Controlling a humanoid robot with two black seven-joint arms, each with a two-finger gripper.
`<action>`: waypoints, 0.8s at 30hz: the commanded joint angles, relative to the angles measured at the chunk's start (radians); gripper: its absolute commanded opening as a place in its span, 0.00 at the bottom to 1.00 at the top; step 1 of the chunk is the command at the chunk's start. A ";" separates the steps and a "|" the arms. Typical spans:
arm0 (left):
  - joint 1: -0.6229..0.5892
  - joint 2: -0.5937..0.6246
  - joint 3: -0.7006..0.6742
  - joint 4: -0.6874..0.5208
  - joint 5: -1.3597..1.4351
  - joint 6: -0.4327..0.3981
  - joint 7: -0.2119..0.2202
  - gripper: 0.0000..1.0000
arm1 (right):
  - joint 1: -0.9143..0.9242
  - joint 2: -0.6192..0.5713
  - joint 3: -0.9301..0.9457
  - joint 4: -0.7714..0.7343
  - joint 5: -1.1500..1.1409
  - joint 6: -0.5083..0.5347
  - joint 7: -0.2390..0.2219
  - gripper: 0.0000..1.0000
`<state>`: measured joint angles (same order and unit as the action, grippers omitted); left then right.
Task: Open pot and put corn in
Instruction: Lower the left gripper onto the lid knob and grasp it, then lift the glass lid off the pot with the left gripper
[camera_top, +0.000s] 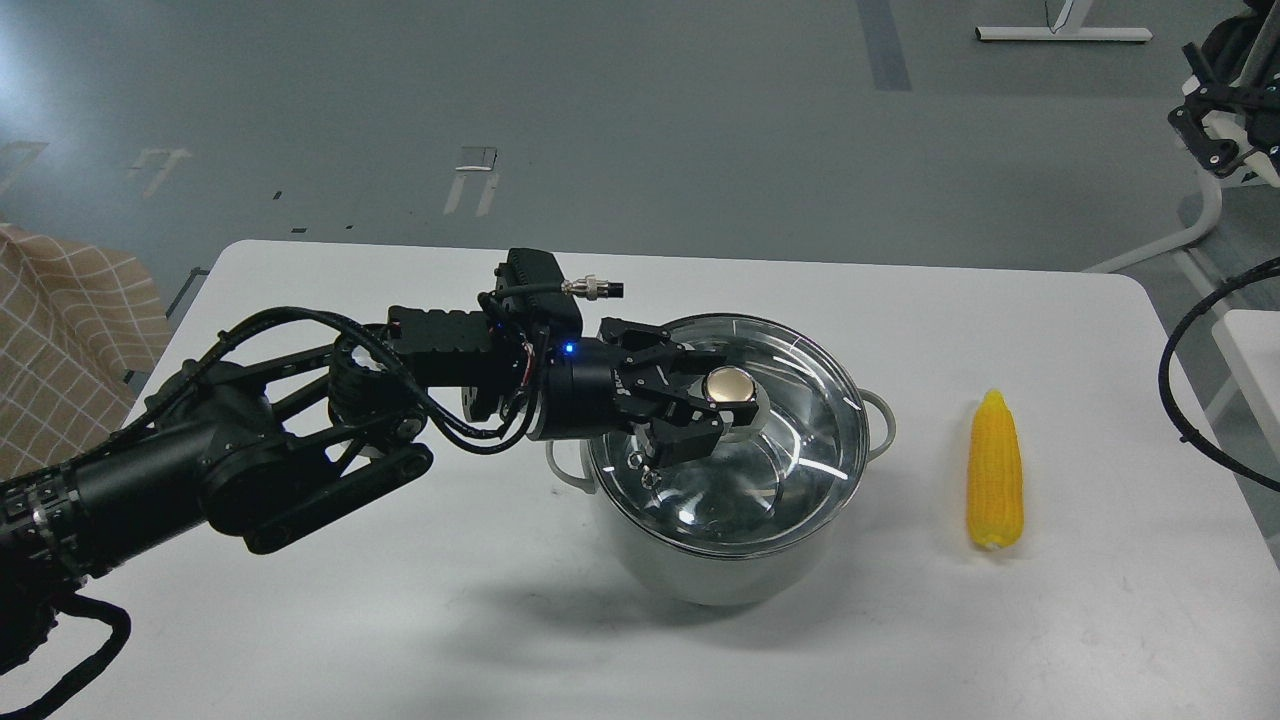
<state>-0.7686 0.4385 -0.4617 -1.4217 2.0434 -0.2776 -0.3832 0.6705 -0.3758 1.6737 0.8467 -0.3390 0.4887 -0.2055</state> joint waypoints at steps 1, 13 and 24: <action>-0.001 0.000 0.000 -0.002 0.000 0.000 0.000 0.53 | 0.001 0.000 0.000 -0.001 0.000 0.000 0.000 1.00; -0.015 0.022 -0.005 -0.052 0.004 -0.002 -0.002 0.46 | 0.000 0.000 0.000 -0.001 0.000 0.000 0.000 1.00; -0.023 0.201 -0.129 -0.134 -0.041 0.000 -0.006 0.46 | 0.001 -0.005 0.000 -0.006 0.000 0.000 0.000 1.00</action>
<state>-0.8002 0.5762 -0.5457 -1.5368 2.0281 -0.2793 -0.3867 0.6718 -0.3786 1.6736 0.8419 -0.3390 0.4887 -0.2055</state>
